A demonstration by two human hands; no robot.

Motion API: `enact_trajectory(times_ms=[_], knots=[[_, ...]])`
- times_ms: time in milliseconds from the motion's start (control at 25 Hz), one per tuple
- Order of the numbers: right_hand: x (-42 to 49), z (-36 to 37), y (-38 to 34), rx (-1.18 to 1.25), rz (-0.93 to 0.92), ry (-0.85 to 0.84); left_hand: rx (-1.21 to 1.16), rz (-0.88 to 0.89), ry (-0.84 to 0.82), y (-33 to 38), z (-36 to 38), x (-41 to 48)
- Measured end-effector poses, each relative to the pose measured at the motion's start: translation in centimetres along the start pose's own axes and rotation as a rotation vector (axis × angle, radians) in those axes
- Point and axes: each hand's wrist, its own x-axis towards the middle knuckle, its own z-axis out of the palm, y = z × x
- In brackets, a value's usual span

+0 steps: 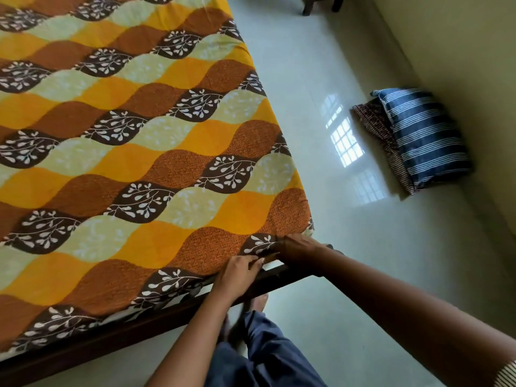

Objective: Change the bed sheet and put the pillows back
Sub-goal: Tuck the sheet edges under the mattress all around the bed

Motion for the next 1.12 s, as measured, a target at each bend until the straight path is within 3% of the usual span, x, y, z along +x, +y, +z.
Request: enact_trajectory(times_ms=[200, 320, 400, 480, 560, 640, 720, 800, 920, 1120], knots=[[-3.1, -2.4, -0.4, 0.437, 0.204, 0.434, 0.000, 0.084, 0.315, 2.8, -2.1, -0.9], [-5.2, -2.8, 2.1, 0.641, 0.350, 0.565, 0.030, 0.207, 0.349, 3.9, -0.8, 0.7], [-5.7, -2.8, 4.8, 1.011, 0.486, 0.655, 0.056, 0.253, 0.318, 4.5, 0.4, 1.9], [-5.2, -2.3, 7.5, 1.438, 0.622, 0.589, 0.187, 0.268, 0.261, 4.5, 1.4, 3.0], [-3.9, -1.1, 9.4, 1.722, 0.651, 0.341, 0.353, 0.310, 0.222, 3.4, 2.3, 4.1], [-2.4, 0.4, 10.7, 1.902, 0.571, 0.122, 0.481, 0.360, 0.244, 2.2, 3.3, 4.6], [-1.6, 1.9, 11.3, 2.003, 0.459, 0.047, 0.545, 0.352, 0.231, 1.7, 4.0, 4.8], [-1.4, 3.2, 11.5, 2.005, 0.363, 0.142, 0.586, 0.335, 0.218, 1.7, 4.4, 4.8], [-1.4, 4.4, 11.8, 1.775, 0.290, 0.342, 0.627, 0.301, 0.217, 2.2, 4.4, 4.7], [-0.9, 5.4, 12.2, 0.924, 0.201, 0.448, 0.669, 0.257, 0.163, 2.3, 4.4, 4.6]])
